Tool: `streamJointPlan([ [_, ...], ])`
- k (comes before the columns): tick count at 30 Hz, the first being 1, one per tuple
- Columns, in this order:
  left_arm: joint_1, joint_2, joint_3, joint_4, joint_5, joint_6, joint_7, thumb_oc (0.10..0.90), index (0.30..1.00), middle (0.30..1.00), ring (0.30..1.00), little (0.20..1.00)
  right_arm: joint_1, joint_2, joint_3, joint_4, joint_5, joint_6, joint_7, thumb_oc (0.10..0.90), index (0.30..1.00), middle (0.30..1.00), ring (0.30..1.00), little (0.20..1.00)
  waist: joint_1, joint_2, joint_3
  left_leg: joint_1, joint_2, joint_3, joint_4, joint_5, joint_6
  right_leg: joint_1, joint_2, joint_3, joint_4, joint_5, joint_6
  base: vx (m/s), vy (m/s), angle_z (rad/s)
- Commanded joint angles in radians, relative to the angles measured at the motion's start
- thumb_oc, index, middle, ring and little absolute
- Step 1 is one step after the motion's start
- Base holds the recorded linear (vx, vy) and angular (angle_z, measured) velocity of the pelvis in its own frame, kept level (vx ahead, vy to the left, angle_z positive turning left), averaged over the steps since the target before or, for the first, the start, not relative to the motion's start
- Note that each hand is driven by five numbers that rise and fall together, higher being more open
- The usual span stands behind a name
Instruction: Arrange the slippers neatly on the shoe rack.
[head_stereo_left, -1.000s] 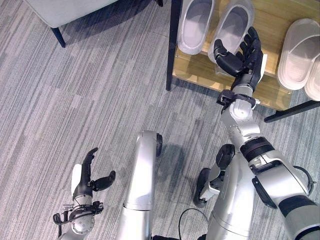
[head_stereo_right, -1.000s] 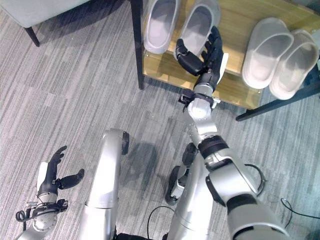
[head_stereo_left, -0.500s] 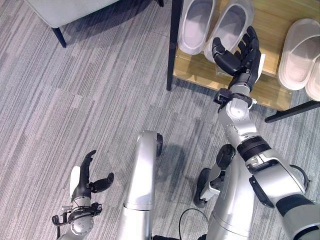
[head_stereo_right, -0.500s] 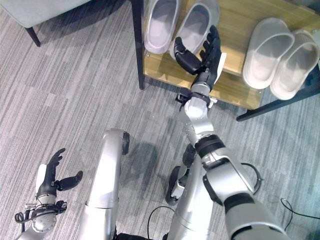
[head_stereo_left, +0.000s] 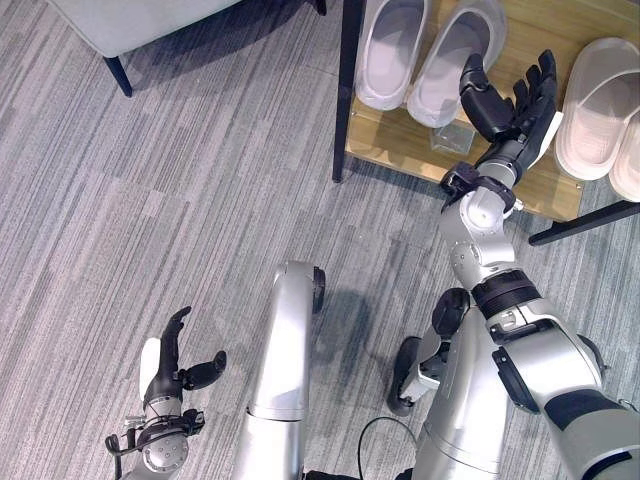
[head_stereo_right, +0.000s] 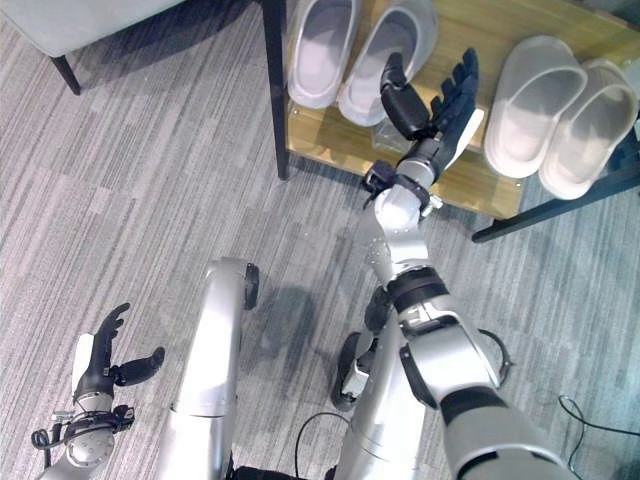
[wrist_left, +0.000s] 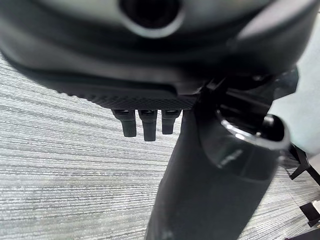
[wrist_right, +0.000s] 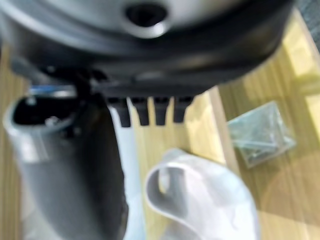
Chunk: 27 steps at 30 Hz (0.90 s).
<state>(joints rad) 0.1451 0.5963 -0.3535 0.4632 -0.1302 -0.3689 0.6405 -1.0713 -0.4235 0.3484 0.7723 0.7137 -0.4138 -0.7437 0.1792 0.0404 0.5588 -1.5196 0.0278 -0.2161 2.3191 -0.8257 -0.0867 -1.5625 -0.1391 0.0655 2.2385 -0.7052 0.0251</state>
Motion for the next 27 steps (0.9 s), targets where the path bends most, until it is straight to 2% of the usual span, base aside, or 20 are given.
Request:
streamJointPlan([
  [1, 0.037, 0.055, -0.073, -0.068, -0.014, -0.042, 0.015, 0.8, 0.9, 0.9, 0.9, 0.9, -0.211, -0.08, 0.057, -0.031, 0.011, -0.093, 0.038, 0.8, 0.9, 0.9, 0.9, 0.9, 0.055, 0.034, -0.039, -0.05, -0.058, -0.006, 0.026, -0.047, 0.047, -0.007, -0.011, 0.016, 0.031, -0.042, -0.093, 0.0, 0.0, 0.0],
  [10, 0.06, 0.073, -0.098, -0.07, -0.029, -0.045, -0.037, 0.8, 0.9, 0.9, 0.9, 0.9, -0.257, -0.127, 0.169, 0.061, 0.14, -0.052, 0.18, 0.8, 0.9, 0.9, 0.9, 0.9, 0.064, 0.028, -0.039, -0.05, -0.057, -0.014, 0.02, -0.047, 0.044, -0.007, -0.014, 0.023, 0.017, -0.035, -0.088, 0.0, 0.0, 0.0],
  [15, 0.061, 0.071, -0.122, -0.052, -0.054, -0.043, -0.061, 0.8, 0.9, 0.9, 0.9, 0.9, -0.276, -0.106, 0.176, 0.152, 0.23, -0.041, 0.235, 0.8, 0.9, 0.9, 0.9, 0.9, 0.059, 0.029, -0.039, -0.05, -0.053, -0.008, 0.028, -0.047, 0.044, -0.007, -0.013, 0.032, 0.021, -0.032, -0.086, 0.0, 0.006, 0.0],
  [19, 0.055, 0.069, -0.134, -0.042, -0.061, -0.033, -0.08, 0.8, 0.9, 0.9, 0.9, 0.9, -0.288, -0.094, 0.195, 0.2, 0.249, -0.017, 0.265, 0.8, 0.9, 0.9, 0.9, 0.9, 0.059, 0.03, -0.039, -0.05, -0.05, -0.006, 0.03, -0.047, 0.043, -0.007, -0.012, 0.036, 0.02, -0.031, -0.084, 0.0, 0.008, 0.0],
  [27, 0.061, 0.064, -0.157, -0.01, -0.081, -0.03, -0.108, 0.8, 0.9, 0.9, 0.9, 0.9, -0.302, -0.082, 0.194, 0.245, 0.327, -0.009, 0.322, 0.8, 0.9, 0.9, 0.9, 0.9, 0.059, 0.036, -0.039, -0.05, -0.05, -0.001, 0.035, -0.047, 0.044, -0.007, -0.011, 0.04, 0.025, -0.029, -0.083, 0.0, 0.0, 0.0],
])
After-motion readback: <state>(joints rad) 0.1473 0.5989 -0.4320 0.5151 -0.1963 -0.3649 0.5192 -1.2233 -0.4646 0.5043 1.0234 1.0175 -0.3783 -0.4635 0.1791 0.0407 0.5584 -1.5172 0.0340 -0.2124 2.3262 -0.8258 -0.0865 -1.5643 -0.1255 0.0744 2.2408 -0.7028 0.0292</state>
